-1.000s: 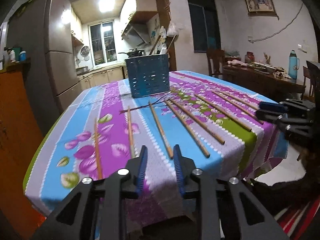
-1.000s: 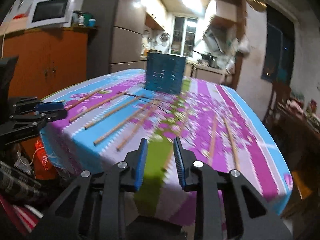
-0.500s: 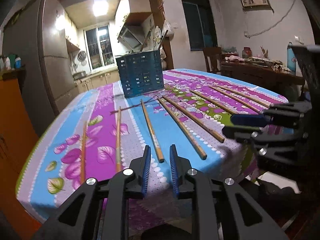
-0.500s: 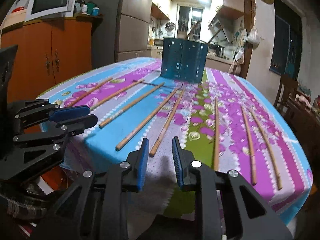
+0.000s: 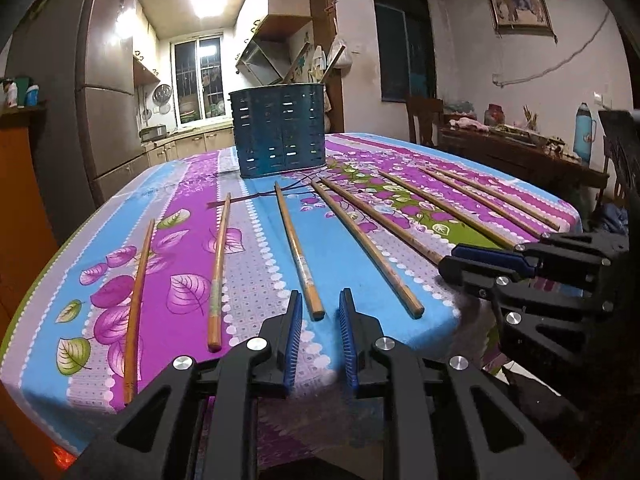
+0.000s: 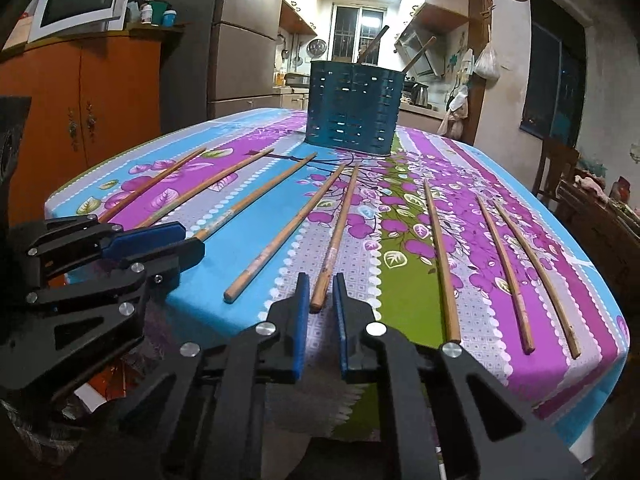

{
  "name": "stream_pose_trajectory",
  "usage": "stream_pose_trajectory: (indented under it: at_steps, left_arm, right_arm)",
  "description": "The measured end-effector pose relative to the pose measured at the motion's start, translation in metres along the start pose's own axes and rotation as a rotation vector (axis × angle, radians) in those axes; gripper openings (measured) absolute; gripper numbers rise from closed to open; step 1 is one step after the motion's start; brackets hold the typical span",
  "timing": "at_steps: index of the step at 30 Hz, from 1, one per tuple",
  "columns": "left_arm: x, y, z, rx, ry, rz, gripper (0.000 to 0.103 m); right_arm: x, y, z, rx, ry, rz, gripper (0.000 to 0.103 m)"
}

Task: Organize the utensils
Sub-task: 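Move both tools back down to the remaining chopsticks on the table, then close the left tool on another chopstick while the right tool grasps one too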

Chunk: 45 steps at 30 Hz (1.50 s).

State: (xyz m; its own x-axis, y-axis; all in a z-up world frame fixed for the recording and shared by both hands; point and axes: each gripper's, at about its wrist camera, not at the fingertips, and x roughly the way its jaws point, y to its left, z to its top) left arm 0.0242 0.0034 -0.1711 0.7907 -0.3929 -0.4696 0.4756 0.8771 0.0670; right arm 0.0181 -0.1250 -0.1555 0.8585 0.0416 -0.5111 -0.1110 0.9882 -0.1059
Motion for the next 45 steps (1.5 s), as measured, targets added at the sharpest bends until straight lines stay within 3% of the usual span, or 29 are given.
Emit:
stream_pose_trajectory:
  at_steps: [18,23,27,45]
  left_arm:
    - [0.001,-0.003,-0.003,-0.054,-0.034,0.032,0.02]
    - [0.0,-0.001,-0.004,-0.064,-0.033,0.054,0.009]
    - [0.0,-0.003,-0.002,-0.052,-0.026,0.068,0.009]
    - [-0.027,0.003,0.009,-0.063,-0.087,0.14,0.008]
  right_arm:
    - [-0.003,0.001,-0.003,0.024,-0.016,-0.009,0.006]
    - [-0.005,-0.004,-0.005,0.042,-0.02,-0.009,0.005]
    - [-0.008,-0.009,-0.006,0.065,-0.025,-0.008,0.005]
    - [-0.054,-0.013,-0.002,0.04,-0.218,-0.019,0.005]
